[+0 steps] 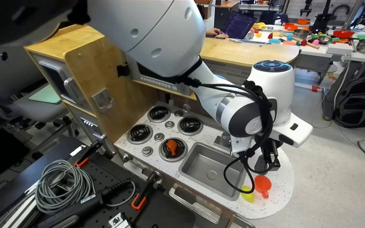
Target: Put the grey cup in the orange cup
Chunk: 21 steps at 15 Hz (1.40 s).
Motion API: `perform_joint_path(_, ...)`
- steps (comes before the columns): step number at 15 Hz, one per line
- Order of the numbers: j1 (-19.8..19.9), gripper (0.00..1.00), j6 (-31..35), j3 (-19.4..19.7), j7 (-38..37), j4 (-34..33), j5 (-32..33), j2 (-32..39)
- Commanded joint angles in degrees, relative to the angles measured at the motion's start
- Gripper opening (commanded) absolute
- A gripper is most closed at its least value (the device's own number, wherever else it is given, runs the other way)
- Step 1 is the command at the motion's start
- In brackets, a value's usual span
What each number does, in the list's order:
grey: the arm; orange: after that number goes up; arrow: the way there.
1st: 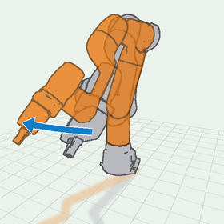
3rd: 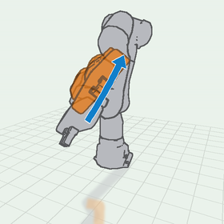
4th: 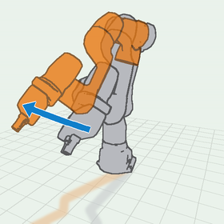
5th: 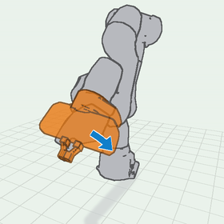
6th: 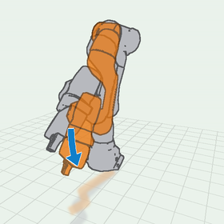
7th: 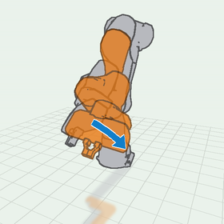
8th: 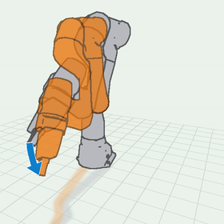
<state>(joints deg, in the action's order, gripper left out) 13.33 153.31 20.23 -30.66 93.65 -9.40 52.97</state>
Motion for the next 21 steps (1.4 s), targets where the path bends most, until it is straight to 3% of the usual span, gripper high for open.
perform_joint_path(1,-3.4,0.13,2.4,4.7,-1.7,5.6,1.4,-1.7)
perform_joint_path(10,-3.1,0.13,0.5,7.2,-3.9,-1.9,1.5,6.2)
perform_joint_path(17,-1.7,0.13,-0.2,5.5,-3.8,-10.3,0.9,12.7)
perform_joint_path(21,-1.7,0.13,0.0,4.3,-3.0,-12.2,0.6,12.5)
